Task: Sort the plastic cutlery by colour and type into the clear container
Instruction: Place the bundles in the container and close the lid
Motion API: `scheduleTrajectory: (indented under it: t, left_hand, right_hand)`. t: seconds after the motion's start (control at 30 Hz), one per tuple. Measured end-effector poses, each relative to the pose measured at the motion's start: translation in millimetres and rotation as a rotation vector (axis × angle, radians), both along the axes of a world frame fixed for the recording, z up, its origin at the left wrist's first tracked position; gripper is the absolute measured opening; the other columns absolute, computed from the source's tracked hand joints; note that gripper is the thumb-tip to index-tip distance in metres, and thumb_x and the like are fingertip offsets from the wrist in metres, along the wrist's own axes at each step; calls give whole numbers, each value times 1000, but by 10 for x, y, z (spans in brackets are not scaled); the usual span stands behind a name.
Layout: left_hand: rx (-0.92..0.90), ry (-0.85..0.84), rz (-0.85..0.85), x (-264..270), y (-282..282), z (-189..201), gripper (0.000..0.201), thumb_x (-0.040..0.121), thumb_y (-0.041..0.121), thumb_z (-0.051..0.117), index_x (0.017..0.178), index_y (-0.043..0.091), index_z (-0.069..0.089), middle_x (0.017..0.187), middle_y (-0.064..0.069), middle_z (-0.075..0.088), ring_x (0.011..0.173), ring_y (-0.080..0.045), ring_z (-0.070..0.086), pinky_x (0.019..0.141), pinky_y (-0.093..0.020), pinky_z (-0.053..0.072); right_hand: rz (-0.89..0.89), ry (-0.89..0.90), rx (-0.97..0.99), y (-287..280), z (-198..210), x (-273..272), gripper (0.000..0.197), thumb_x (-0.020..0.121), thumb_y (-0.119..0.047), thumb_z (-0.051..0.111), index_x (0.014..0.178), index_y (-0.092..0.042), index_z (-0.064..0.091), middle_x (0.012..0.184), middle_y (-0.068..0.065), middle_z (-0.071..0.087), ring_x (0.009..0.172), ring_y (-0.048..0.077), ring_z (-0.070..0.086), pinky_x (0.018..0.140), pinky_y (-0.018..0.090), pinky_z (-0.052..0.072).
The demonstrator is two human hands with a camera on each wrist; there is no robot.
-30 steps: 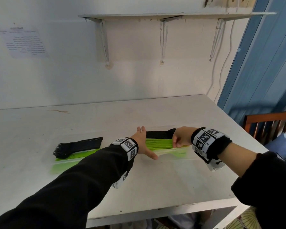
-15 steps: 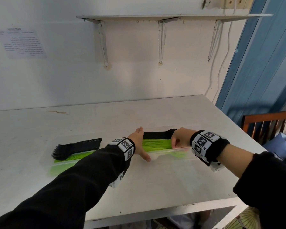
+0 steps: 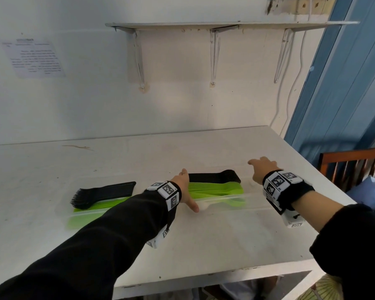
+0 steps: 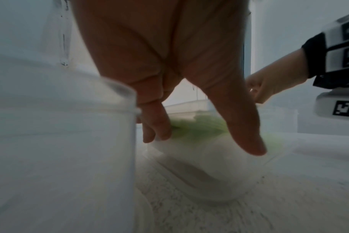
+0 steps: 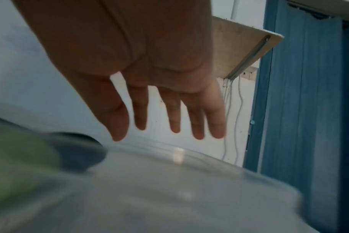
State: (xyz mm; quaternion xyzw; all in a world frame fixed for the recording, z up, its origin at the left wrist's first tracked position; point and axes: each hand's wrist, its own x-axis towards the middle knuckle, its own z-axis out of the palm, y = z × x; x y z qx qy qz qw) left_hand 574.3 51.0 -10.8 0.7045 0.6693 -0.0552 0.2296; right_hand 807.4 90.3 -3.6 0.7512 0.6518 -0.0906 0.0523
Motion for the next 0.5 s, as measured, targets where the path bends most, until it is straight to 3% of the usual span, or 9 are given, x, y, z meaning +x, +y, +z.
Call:
scheduleTrajectory:
  t: [0.17,0.27,0.5]
  left_hand:
    - [10,-9,12,17,-19,4,128,66,39,83,148,2,-9,153,-14,24,138,-27,31,110,-33,31]
    - [11,-21,29,24,-29,10,127,66,36,83,148,2,-7,151,-14,28,136,-28,35,108,-33,32]
    - [46,-61,47,32,-50,-7,120,66,33,84,148,1,2,146,-15,35,134,-28,37,105,-32,35]
  right_hand:
    - [-141,29,54,-2,-170,163,39,94,-4,40,133,-2,34,138,17,38,128,33,41,108,41,33]
    - [-259,92,97,-29,-237,229,42,94,-2,41,134,3,30,137,22,38,125,38,44,103,43,37]
    - [-303,154,93,6,-285,297,38,96,-5,37,134,2,33,132,28,45,121,42,48,98,43,40]
